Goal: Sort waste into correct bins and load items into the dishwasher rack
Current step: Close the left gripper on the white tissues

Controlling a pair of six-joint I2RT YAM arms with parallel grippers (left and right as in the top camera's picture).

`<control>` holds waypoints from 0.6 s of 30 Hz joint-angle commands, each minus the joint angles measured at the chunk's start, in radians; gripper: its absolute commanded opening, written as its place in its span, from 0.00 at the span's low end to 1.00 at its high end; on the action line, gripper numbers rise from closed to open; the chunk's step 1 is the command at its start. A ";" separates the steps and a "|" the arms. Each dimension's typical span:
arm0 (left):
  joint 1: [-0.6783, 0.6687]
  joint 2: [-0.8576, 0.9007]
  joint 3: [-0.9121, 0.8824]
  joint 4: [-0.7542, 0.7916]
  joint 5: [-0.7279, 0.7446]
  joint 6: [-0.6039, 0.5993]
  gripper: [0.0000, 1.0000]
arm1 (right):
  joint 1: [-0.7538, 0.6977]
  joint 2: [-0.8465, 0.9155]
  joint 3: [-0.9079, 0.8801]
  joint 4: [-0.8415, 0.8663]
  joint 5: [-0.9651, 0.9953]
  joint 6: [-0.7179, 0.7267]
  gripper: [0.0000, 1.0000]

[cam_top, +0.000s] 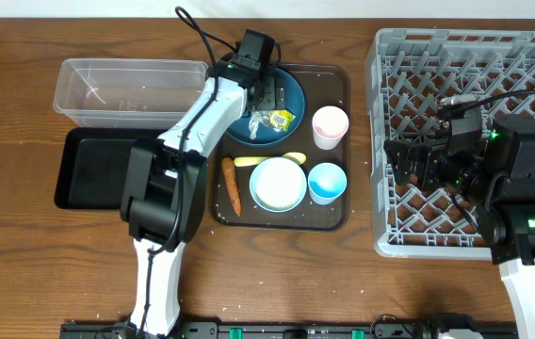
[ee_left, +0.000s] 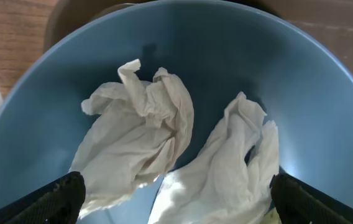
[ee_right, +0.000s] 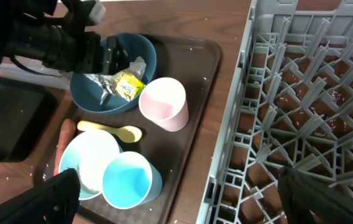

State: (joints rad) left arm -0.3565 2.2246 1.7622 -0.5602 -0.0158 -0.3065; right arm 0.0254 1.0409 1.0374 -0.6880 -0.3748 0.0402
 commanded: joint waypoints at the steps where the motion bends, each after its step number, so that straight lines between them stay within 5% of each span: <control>1: -0.002 0.051 0.020 0.010 -0.023 -0.010 0.98 | -0.001 0.007 0.020 -0.002 -0.014 -0.004 0.99; 8: -0.004 0.103 0.019 0.016 -0.022 -0.010 0.98 | -0.001 0.007 0.020 -0.004 -0.014 -0.004 0.99; 18: -0.011 0.100 0.018 0.017 -0.002 -0.010 0.22 | -0.001 0.007 0.020 -0.004 -0.014 -0.004 0.99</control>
State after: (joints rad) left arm -0.3614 2.3032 1.7660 -0.5407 -0.0322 -0.3191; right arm 0.0254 1.0409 1.0374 -0.6914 -0.3748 0.0402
